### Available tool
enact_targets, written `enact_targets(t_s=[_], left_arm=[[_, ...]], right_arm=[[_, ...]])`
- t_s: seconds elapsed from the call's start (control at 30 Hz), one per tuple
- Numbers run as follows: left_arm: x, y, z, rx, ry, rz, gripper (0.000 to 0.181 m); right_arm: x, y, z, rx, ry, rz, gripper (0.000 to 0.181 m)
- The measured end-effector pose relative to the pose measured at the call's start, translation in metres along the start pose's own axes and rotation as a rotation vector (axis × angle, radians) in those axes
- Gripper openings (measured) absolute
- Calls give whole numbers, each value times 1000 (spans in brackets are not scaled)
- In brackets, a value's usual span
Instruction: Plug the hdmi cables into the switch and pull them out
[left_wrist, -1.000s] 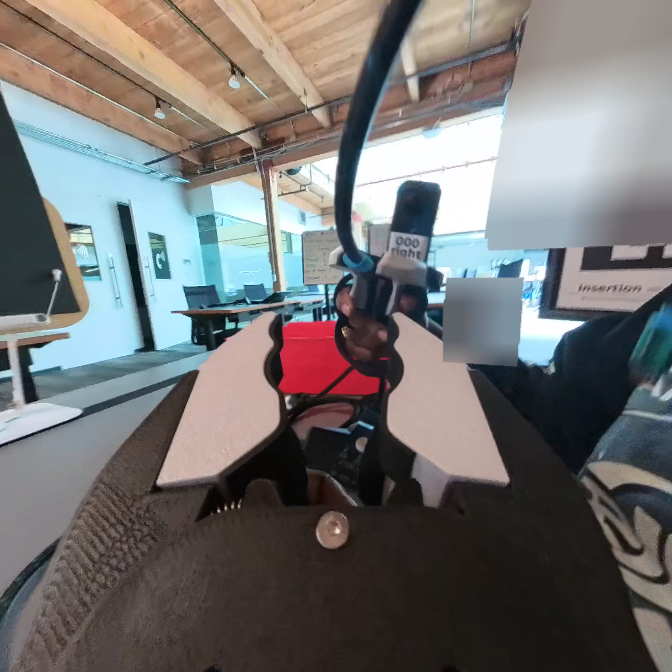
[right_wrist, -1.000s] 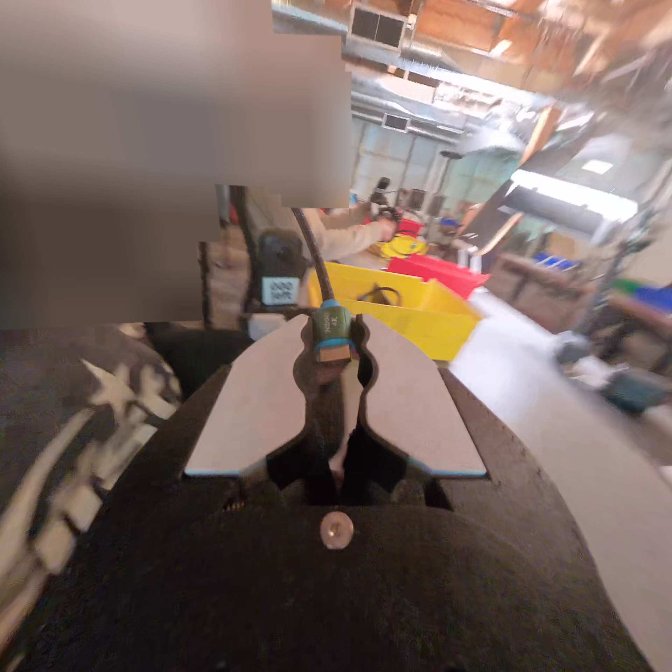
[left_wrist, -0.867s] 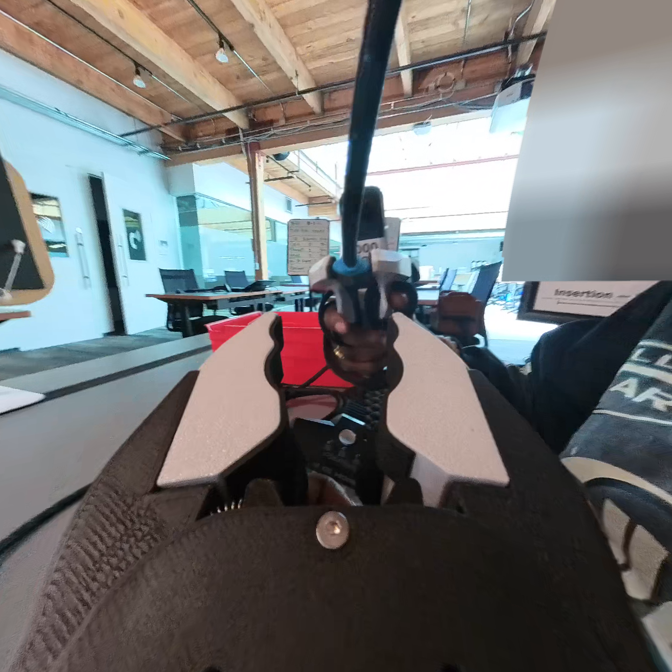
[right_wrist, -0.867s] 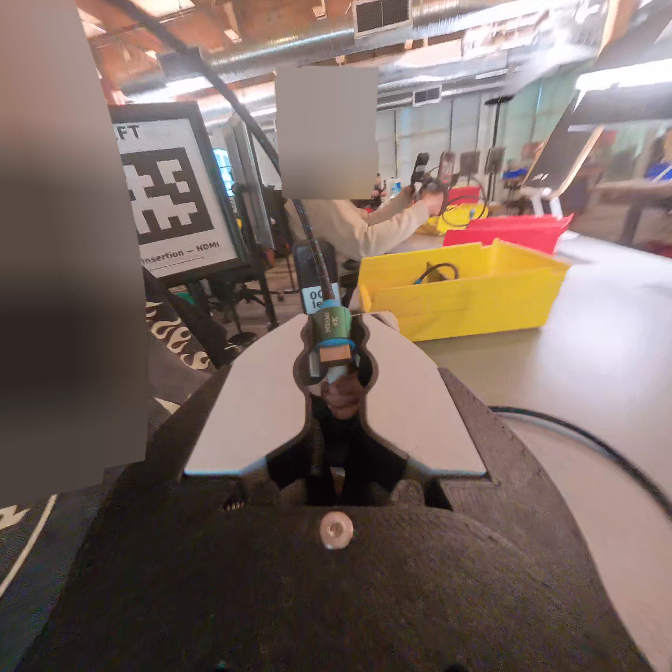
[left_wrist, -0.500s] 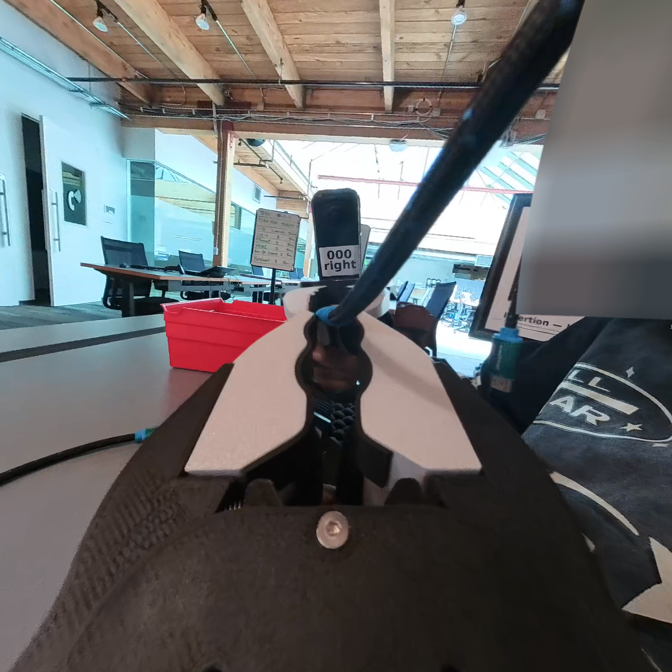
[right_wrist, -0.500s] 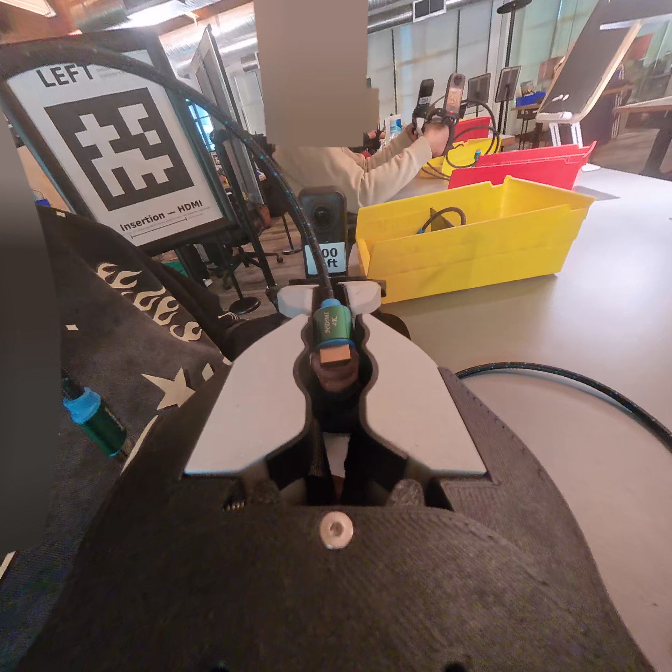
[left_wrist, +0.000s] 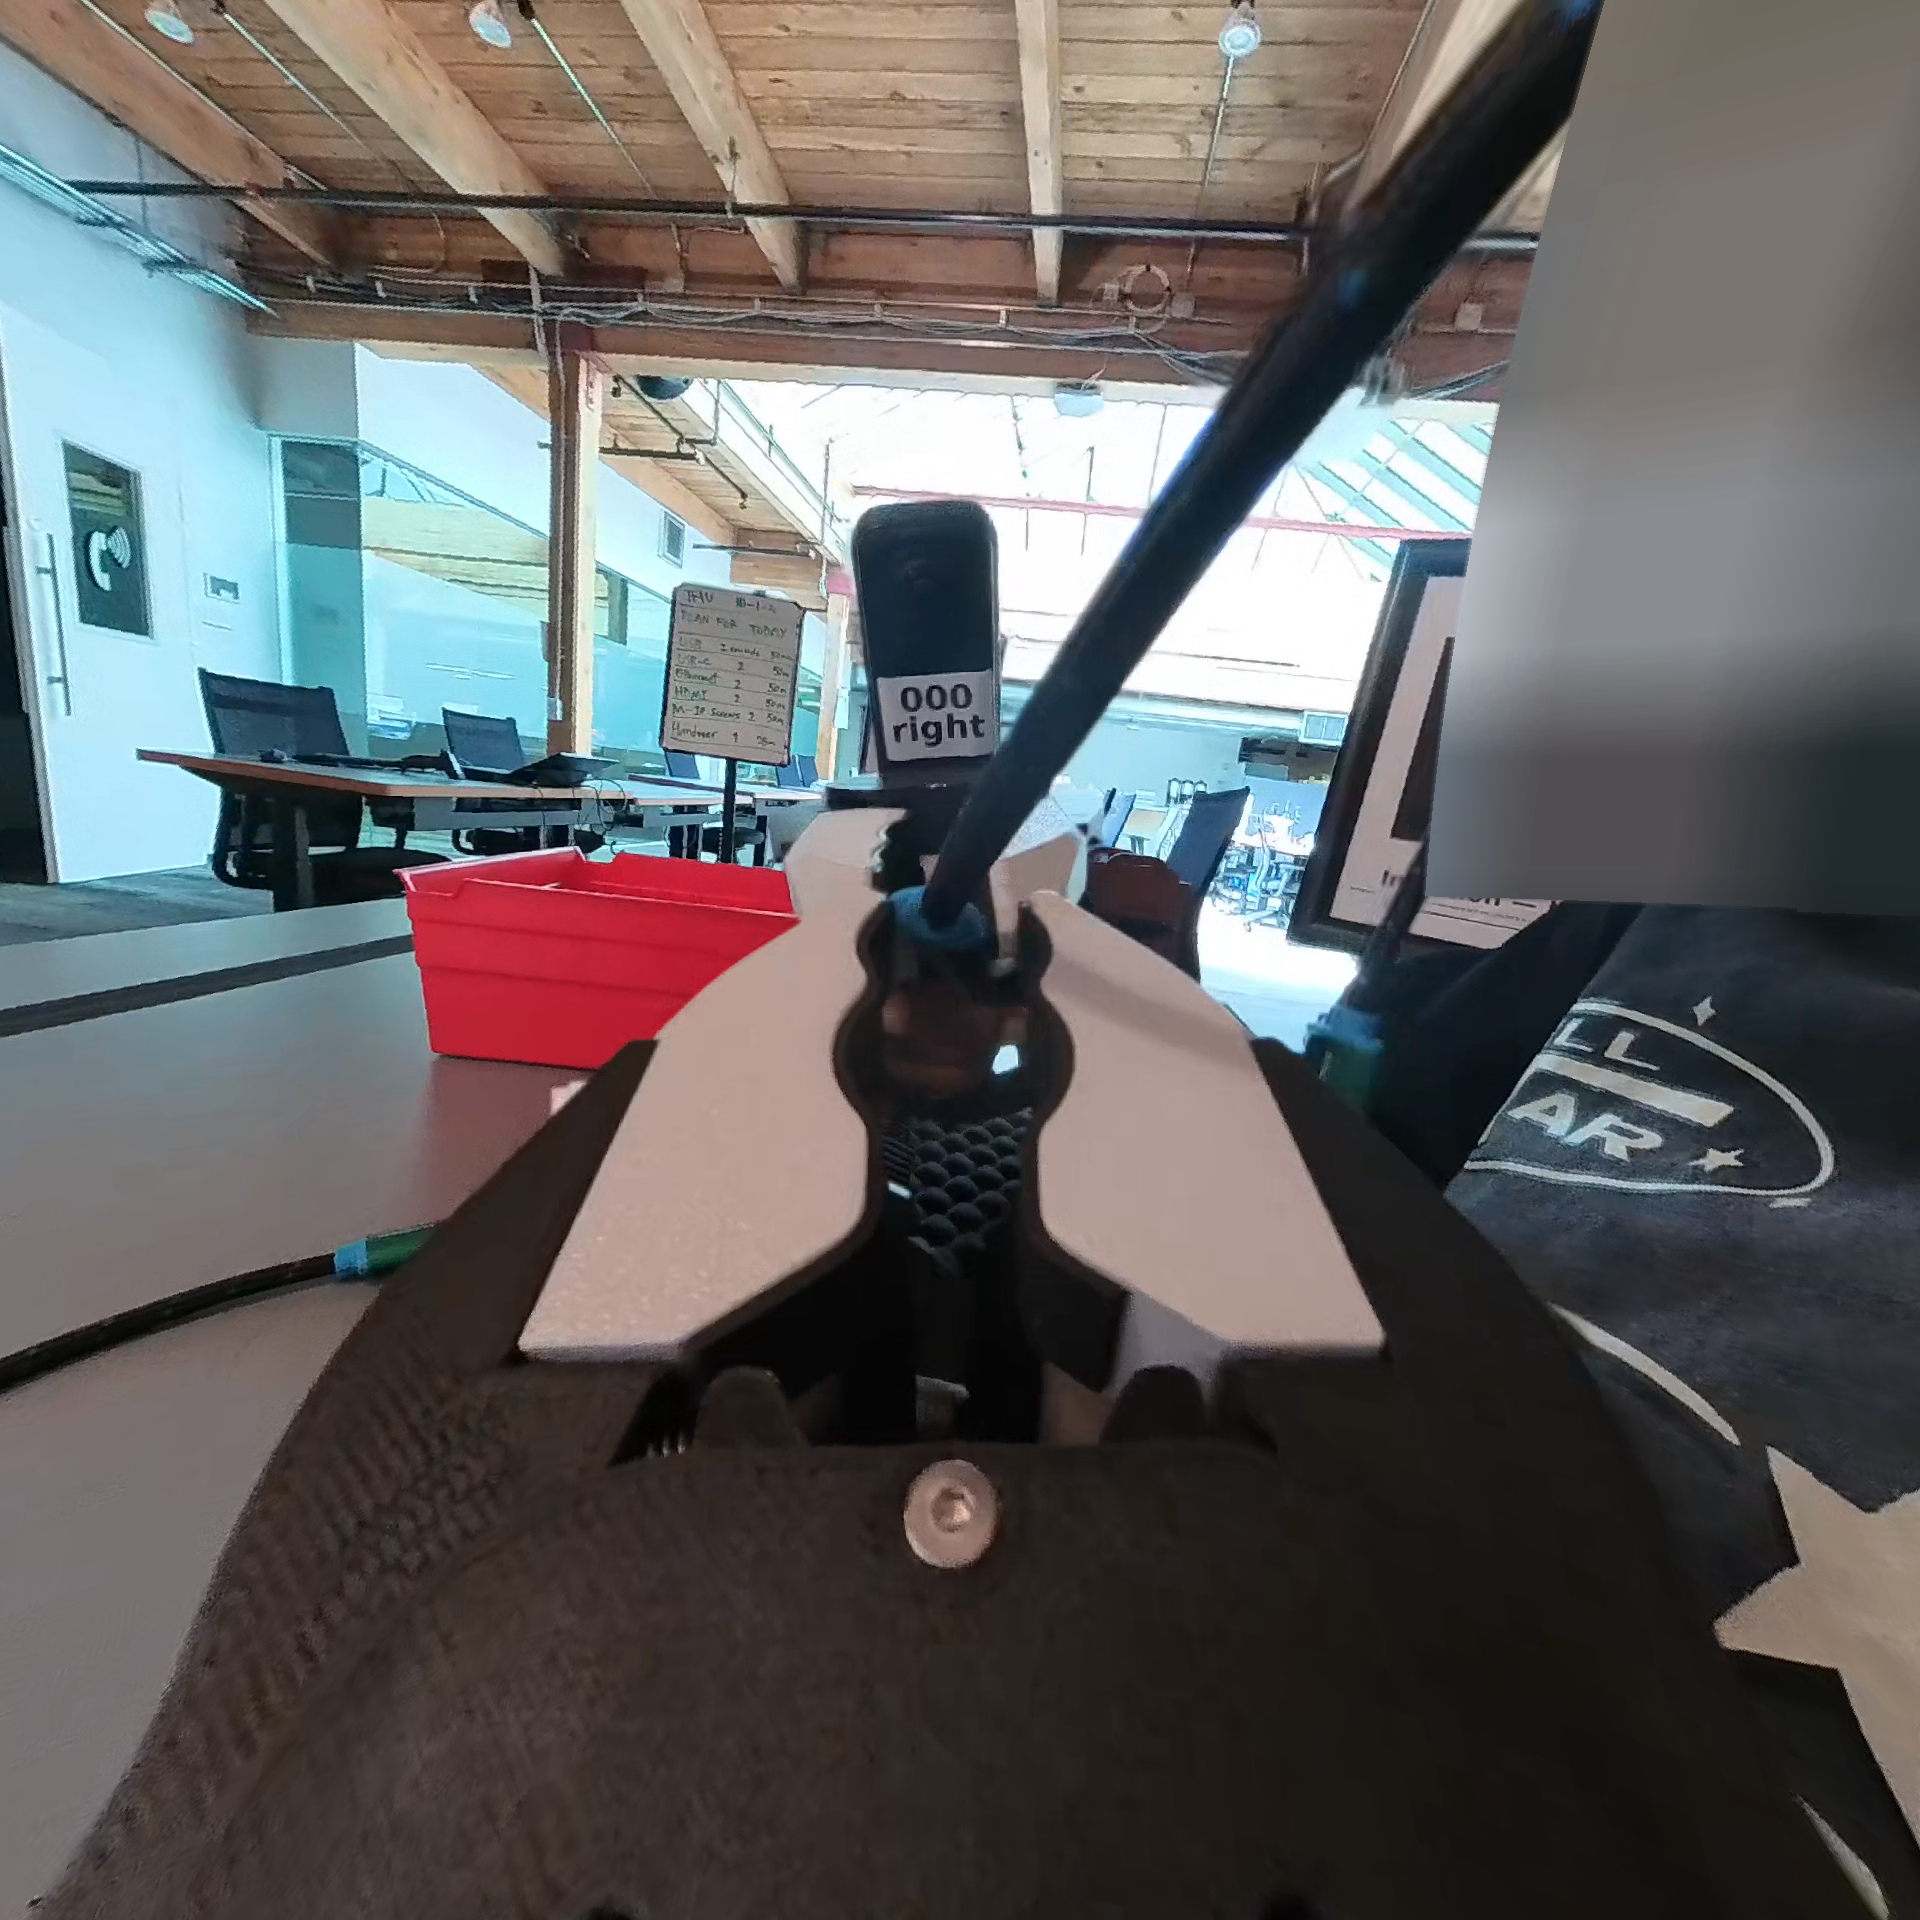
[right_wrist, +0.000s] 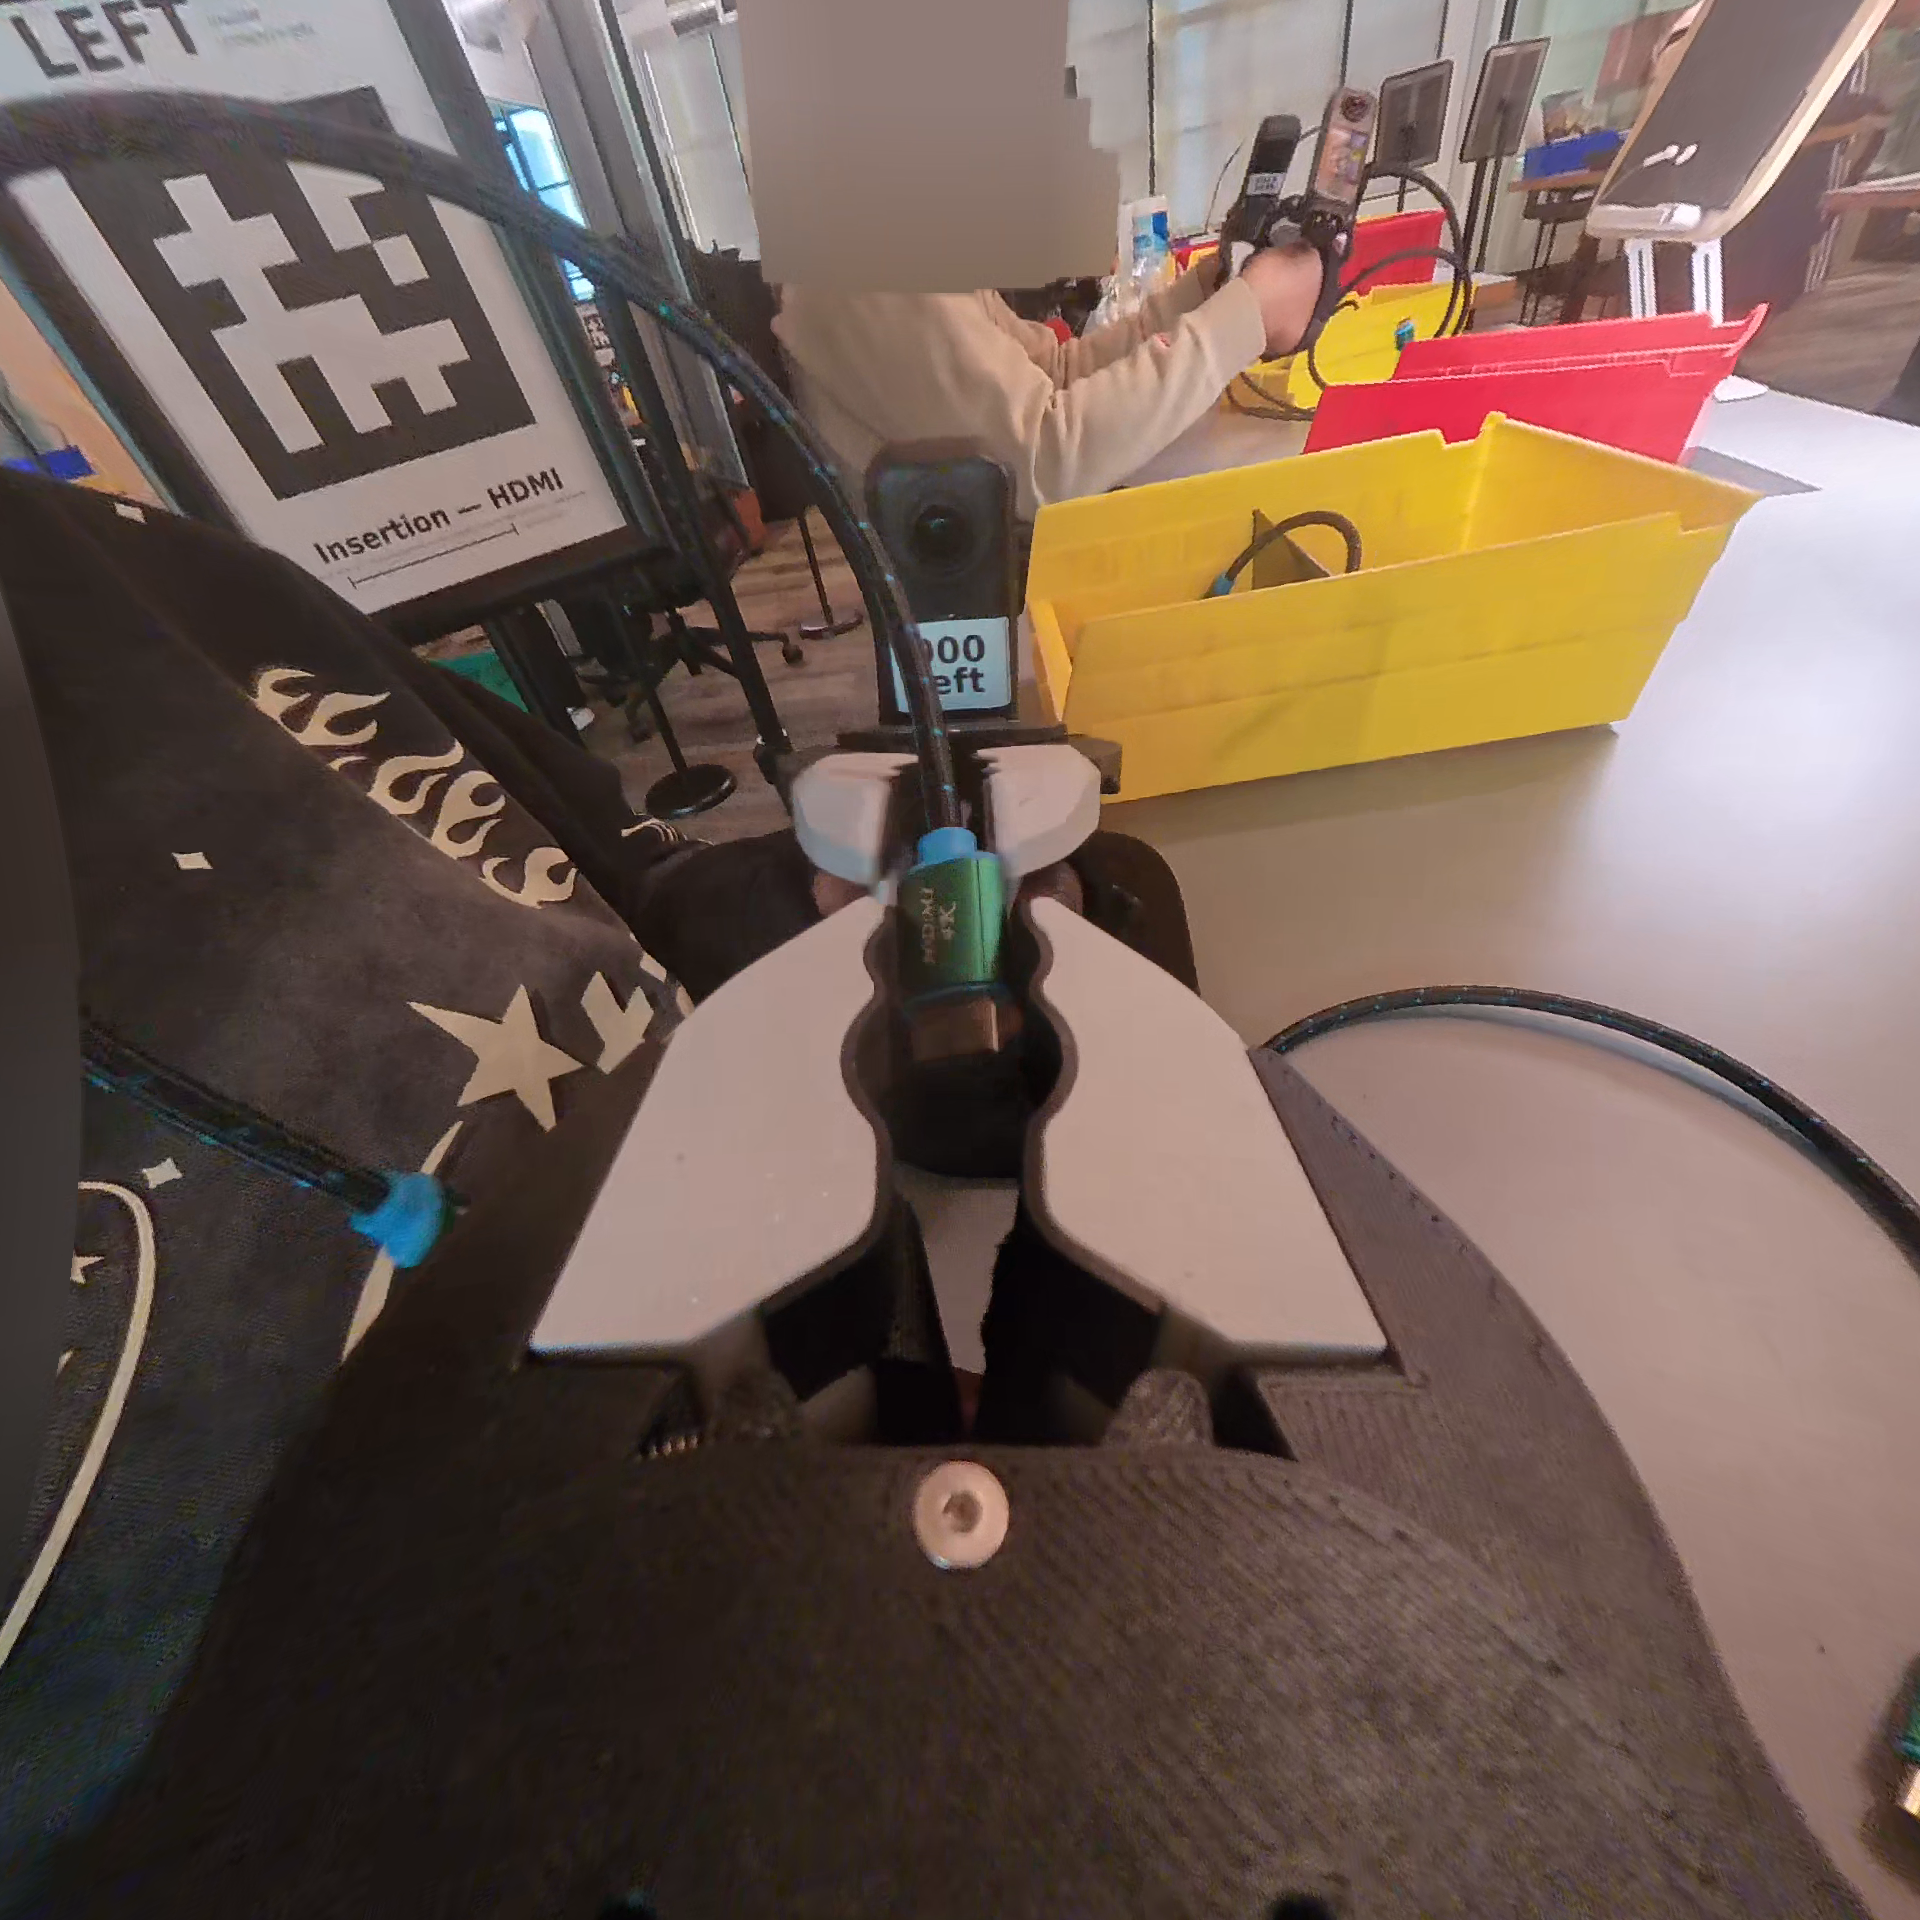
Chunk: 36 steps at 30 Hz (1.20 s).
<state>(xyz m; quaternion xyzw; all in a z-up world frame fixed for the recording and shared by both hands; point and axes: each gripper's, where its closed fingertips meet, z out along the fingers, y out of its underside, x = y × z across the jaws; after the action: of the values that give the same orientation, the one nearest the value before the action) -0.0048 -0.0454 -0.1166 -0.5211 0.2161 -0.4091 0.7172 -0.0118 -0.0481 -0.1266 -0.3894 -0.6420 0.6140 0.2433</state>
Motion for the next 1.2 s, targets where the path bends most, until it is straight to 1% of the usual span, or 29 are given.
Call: enact_targets(t_s=[0.03, 0.1, 0.13, 0.23, 0.3, 0.43, 0.47, 0.53, 0.6, 0.63, 0.67, 0.7, 0.73, 0.77, 0.8, 0.83, 0.87, 0.9, 0.97, 1.0, 1.03, 1.1, 1.17, 1.2], left_arm=[[0, 1, 0, -7, 1, 2, 14], [0, 0, 0, 1, 2, 0, 9], [-1, -1, -1, 6, -5, -3, 9], [-5, -1, -2, 13, -24, -23, 25], [-3, 0, -1, 7, -9, -16, 30], [7, 5, 2, -27, 35, 28, 34], [8, 6, 2, -30, 43, 21, 30], [14, 6, 2, -32, 93, -3, 7], [13, 3, 2, -17, 74, -27, 6], [11, -2, 3, 19, 51, -47, 6], [6, -8, 2, 76, 19, -95, 6], [0, -16, 1, 145, -20, -166, 6], [-9, -23, -2, 226, -66, -246, 6], [-17, -30, -6, 312, -103, -328, 6], [-24, -35, -11, 387, -129, -410, 6], [-29, -38, -16, 449, -152, -480, 5], [-34, -40, -20, 500, -172, -530, 5], [-36, -40, -24, 536, -190, -561, 6], [-38, -41, -28, 586, -227, -594, 6], [-39, -41, -30, 603, -243, -603, 6], [-38, -41, -30, 616, -251, -611, 6], [-36, -40, -28, 619, -243, -635, 5], [-36, -37, -26, 616, -239, -665, 6], [-35, -36, -24, 611, -230, -678, 6]], right_arm=[[-1, 0, 0, -3, -4, 4, 20], [-1, 2, 0, -18, -12, 9, 15], [-2, 4, -1, -26, -22, 12, 14], [-4, 11, 1, -74, -31, 11, 13], [-7, 17, 4, -105, -60, 38, 12], [-20, 26, 6, -130, -203, 155, 12], [-22, 30, 7, -148, -224, 171, 12], [-23, 31, 9, -159, -223, 181, 12], [-21, 28, 9, -142, -205, 159, 12], [-18, 22, 8, -101, -184, 127, 12], [-14, 14, 8, -40, -155, 76, 13], [-10, 3, 7, 35, -109, 8, 23], [-3, -9, 6, 105, -17, -74, 51], [6, -18, 4, 156, 114, -195, 68], [14, -25, 1, 190, 262, -343, 76], [17, -30, -2, 218, 396, -493, 78], [13, -32, -2, 222, 487, -634, 75], [10, -30, 2, 194, 555, -757, 70], [8, -25, 12, 125, 659, -918, 69], [7, -23, 16, 110, 686, -955, 66], [8, -21, 19, 98, 709, -980, 58], [12, -19, 21, 48, 751, -1029, 53], [11, -18, 22, 35, 755, -1065, 48], [10, -18, 23, 38, 754, -1074, 39]])
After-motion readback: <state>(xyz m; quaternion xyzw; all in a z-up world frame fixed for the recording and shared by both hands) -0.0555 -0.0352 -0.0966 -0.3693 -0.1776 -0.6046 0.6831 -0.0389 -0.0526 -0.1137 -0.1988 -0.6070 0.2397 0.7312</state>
